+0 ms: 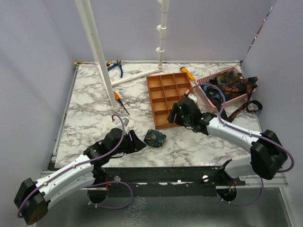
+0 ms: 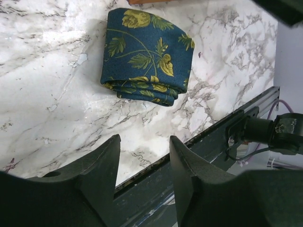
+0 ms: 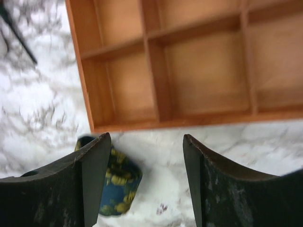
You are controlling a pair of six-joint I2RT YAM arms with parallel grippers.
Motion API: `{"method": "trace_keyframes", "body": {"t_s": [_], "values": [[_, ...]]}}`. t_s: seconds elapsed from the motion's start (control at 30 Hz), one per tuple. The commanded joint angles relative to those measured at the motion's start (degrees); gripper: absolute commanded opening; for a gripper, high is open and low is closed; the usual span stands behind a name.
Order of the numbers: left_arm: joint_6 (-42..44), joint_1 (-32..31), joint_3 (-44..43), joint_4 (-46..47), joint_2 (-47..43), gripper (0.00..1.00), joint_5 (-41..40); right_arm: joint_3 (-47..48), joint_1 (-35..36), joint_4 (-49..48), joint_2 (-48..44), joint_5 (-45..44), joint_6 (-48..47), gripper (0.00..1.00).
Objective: Roll the ties
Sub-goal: Move the storage box to the center of the board.
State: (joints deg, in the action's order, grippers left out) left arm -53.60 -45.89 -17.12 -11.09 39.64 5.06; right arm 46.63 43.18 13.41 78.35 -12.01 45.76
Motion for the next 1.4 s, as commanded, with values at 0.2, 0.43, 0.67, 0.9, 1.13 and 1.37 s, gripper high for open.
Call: {"method": "trace_keyframes", "body": {"t_s": [0.2, 0.43, 0.67, 0.9, 1.13, 1.37], "values": [[-0.40, -0.88, 1.63, 2.95, 3.60, 0.46, 0.72, 10.68, -6.36, 2.34, 15.03, 6.86, -11.69, 0.56], [-0.27, -1.26, 3.06, 5.89, 3.83, 0.43, 1.61, 10.09, -5.37, 0.55, 18.97, 11.74, -9.59, 0.45], [0.17, -1.69, 3.37, 10.82, 9.97, 0.37, 2.92, 11.02, -3.00, 0.45, 21.10, 14.09, -6.85, 0.38], [1.14, -2.34, 3.48, 13.57, 11.78, 0.35, 2.27, 11.80, -2.44, 0.11, 22.55, 15.77, -3.52, 0.34], [1.34, -2.90, 3.18, 17.15, 14.77, 0.30, 1.65, 13.34, -2.13, 0.62, 24.33, 17.87, 0.72, 0.28], [3.03, -6.09, 2.89, 18.28, 17.27, 0.21, -1.27, 13.17, -2.13, -1.08, 24.98, 21.07, 5.32, 0.22]]}}
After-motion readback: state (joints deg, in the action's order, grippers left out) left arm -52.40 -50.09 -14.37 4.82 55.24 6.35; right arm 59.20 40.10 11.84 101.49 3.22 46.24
